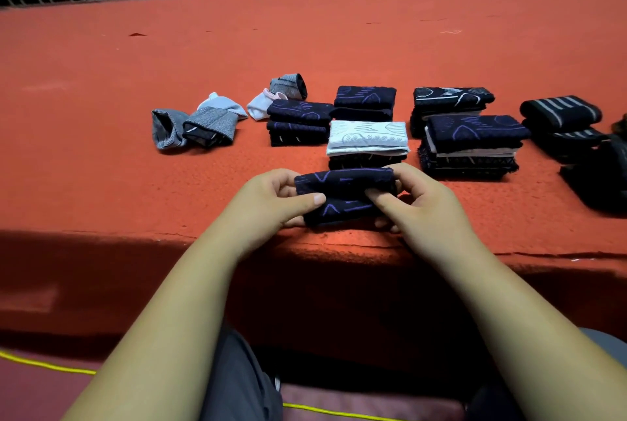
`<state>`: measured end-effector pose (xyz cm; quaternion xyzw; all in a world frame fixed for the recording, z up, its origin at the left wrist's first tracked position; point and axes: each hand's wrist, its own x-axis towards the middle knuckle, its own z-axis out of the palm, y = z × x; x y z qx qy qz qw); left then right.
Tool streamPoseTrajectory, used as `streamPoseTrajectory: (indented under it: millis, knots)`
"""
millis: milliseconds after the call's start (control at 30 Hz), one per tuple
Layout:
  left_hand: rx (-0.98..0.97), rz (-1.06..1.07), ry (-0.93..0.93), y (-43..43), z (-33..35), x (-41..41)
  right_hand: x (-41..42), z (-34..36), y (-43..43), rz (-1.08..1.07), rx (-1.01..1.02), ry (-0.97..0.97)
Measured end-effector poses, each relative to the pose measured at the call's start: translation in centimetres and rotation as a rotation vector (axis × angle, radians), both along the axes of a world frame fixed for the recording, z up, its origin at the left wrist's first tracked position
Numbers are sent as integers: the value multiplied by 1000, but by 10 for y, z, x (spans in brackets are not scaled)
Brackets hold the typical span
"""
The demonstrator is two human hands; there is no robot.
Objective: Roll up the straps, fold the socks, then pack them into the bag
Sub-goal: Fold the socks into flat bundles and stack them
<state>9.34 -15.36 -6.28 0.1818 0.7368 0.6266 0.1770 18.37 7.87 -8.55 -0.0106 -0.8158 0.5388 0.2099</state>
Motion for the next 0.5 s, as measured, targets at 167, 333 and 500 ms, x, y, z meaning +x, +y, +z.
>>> streamPoseTrajectory:
  millis: [167,333,500]
  knots:
    - [-16,73,136,-4,-3,-9,2,5,-5,20,70,9]
    - [96,93,143,-9,0,-19,-5,10,-13,-10,34,21]
    - [165,138,131,-12,-3,-38,-10,23,-30,-51,-6,87]
